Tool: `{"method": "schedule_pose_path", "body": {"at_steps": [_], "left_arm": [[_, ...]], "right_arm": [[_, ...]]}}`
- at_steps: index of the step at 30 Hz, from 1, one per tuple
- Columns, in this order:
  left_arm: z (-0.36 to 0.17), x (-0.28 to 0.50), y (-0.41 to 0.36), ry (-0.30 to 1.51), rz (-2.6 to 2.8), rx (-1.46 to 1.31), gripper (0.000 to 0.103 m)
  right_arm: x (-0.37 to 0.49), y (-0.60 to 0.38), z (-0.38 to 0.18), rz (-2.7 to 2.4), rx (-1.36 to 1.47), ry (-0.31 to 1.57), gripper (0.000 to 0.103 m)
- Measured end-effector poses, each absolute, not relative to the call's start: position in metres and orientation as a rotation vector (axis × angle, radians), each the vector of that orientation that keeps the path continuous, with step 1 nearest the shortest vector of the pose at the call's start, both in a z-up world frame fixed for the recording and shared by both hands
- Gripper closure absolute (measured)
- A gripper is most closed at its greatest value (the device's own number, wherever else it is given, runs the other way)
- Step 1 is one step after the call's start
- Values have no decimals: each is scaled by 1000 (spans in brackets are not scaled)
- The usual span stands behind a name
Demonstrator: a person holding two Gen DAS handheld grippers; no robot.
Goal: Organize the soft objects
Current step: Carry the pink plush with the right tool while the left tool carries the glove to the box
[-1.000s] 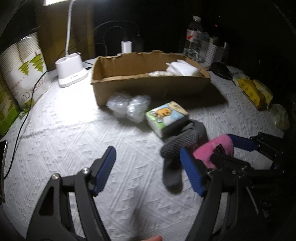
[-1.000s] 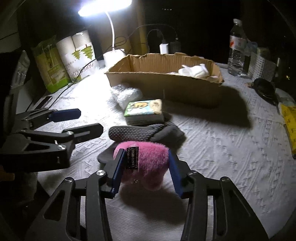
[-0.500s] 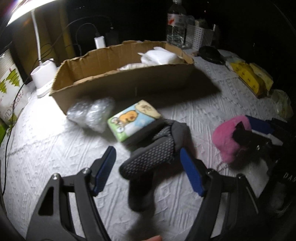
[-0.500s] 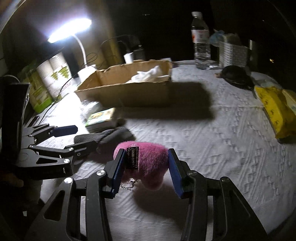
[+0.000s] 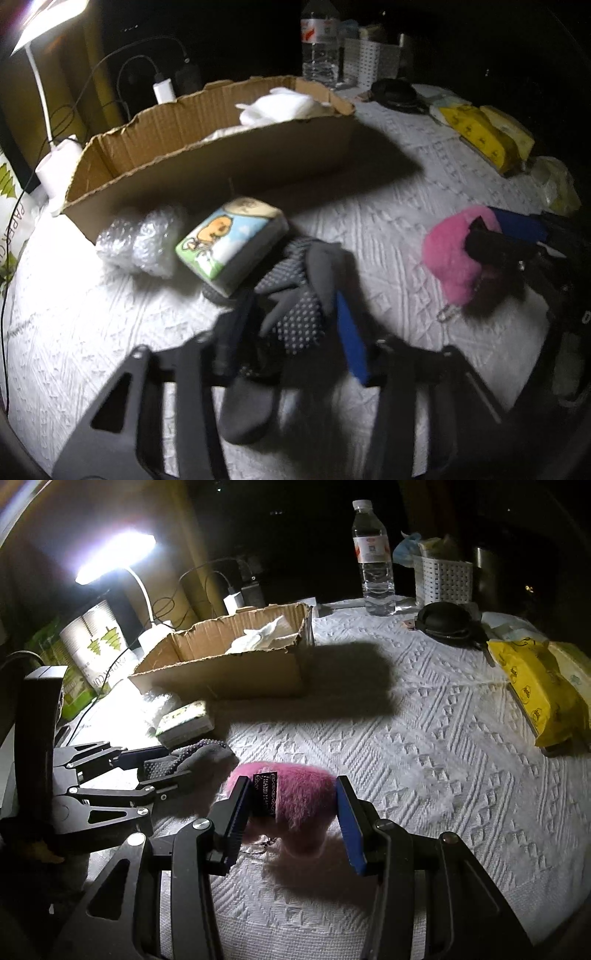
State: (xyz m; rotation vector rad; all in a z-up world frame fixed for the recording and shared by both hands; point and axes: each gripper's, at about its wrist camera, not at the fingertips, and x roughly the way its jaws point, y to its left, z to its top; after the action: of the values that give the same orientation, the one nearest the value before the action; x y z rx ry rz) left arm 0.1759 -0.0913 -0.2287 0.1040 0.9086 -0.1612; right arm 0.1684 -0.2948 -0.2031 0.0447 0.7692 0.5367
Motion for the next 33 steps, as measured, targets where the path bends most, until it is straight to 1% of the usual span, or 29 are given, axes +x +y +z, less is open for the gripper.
{"method": "schedule_pose_path", "body": {"at_steps": [1,2,7,8,18,33], "left_arm": [[-227,174,-91,905,-167,100,69],[-225,172,-91,901,-173,99,71],[-212,160,-89,873,-201,86,73],[-210,158,-88,867,-205,83,77],[-187,137,-68,821,-237,8,79],[-146,113,-36,718,-229,-38,80]], "right_arm": [[168,-294,-202,537,43,767,55],[167,-293,-201,538,42,765,55],[162,-287,-195,543,26,752,55],[161,-285,-193,544,23,751,55],[151,-268,-178,558,-17,723,55],[140,-244,-155,574,-61,686,55]]}}
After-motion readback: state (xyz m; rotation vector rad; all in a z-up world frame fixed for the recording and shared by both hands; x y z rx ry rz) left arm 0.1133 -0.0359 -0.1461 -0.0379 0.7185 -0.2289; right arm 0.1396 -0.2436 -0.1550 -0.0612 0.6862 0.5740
